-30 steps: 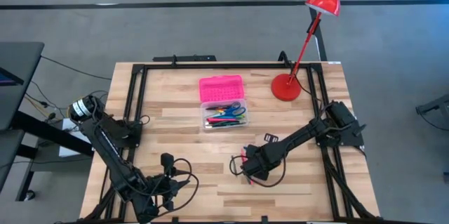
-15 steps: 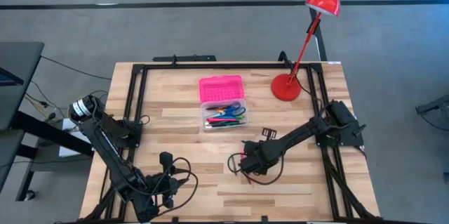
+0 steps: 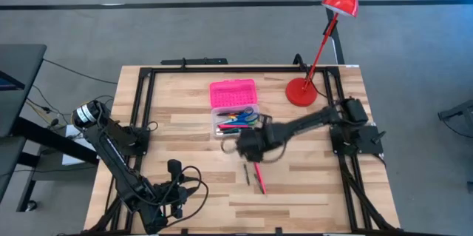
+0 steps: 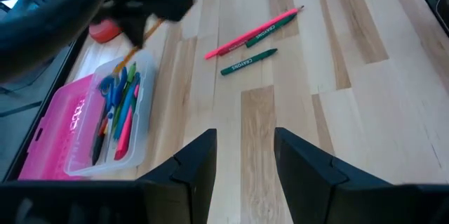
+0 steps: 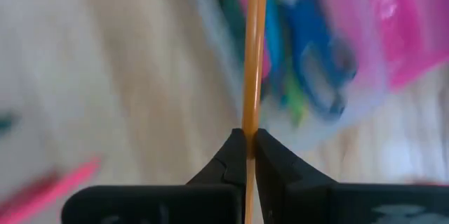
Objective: Pick & place school supplies into a supply box
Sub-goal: Put the orange pencil into the pink supply box, then put the green crayon into the pink supply box
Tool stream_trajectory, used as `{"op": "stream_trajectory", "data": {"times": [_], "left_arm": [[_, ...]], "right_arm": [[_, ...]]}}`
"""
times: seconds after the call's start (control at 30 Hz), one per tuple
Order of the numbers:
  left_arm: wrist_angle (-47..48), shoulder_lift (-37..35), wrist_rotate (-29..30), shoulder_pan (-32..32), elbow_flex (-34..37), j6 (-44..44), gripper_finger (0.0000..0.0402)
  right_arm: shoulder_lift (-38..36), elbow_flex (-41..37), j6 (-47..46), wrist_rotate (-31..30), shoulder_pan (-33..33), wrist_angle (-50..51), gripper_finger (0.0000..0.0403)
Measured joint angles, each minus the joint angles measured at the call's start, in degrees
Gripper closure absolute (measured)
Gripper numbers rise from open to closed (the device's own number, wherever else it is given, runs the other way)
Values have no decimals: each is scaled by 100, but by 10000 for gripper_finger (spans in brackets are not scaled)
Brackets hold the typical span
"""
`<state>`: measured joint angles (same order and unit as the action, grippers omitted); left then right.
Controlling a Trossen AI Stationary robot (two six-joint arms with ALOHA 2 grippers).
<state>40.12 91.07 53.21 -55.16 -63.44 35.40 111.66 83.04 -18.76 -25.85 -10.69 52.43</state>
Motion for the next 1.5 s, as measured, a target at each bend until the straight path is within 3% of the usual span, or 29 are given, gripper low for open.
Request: {"op": "stream_trajectory", "data": {"times": [0.23,0.5,1.03,1.5], "left_arm": [[238,0,-31,-13,0,160,263],[890,0,-16,-86,0,641,263],[1047,0,12,-327,0,831,263],[1151,2,175,-226,0,782,263]], "right_arm": [[0,3,1721,482,940,-1463,402],[131,-1,2465,1345,1619,-2373,402],[560,2,2480,1696,1828,-2273,399],[427,7,2017,1922,1705,-2069,311]]}}
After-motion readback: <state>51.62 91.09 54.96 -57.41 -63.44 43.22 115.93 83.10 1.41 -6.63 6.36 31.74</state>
